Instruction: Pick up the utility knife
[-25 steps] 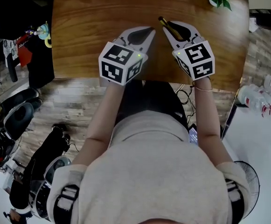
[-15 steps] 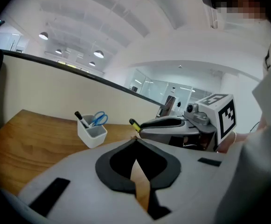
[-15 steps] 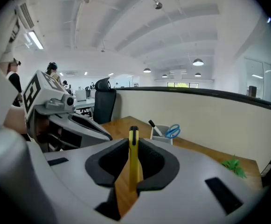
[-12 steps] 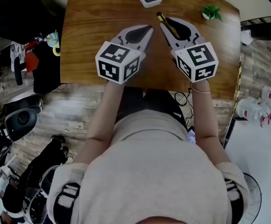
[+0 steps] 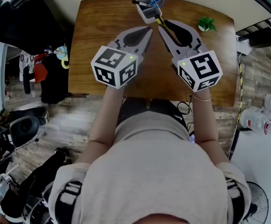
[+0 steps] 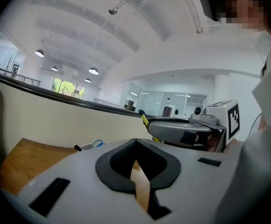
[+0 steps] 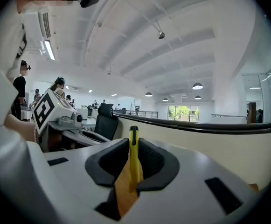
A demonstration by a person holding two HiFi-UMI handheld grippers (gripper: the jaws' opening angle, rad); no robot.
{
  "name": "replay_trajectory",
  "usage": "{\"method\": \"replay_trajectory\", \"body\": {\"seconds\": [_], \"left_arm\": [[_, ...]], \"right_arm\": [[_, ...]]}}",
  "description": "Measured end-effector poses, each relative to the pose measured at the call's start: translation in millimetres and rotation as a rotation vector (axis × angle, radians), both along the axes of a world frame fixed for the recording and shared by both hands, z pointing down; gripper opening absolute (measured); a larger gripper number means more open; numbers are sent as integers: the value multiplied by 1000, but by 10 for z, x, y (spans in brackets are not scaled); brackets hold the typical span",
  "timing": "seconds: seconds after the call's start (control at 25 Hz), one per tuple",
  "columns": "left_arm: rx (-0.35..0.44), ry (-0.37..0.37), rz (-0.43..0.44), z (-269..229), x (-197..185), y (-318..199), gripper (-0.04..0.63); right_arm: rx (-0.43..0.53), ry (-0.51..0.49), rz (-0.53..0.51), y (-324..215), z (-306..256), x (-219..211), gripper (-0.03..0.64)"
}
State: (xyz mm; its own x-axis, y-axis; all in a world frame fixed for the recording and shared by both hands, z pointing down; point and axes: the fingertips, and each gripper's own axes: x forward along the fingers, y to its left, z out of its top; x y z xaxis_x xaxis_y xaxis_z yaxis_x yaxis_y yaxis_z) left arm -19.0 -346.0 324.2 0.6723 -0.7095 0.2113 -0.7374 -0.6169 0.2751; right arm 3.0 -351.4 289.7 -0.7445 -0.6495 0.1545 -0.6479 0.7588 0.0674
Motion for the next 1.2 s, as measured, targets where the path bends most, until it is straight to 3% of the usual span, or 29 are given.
{"method": "replay_trajectory", "body": {"seconds": [0.64,1.2], "left_arm": [[141,59,95,-528,166,176,14],[177,56,153,-587,304,520,14]], "right_arm": [[50,-205,34,278,-462,174,77],[101,-314,46,694,-521,294,77]]}}
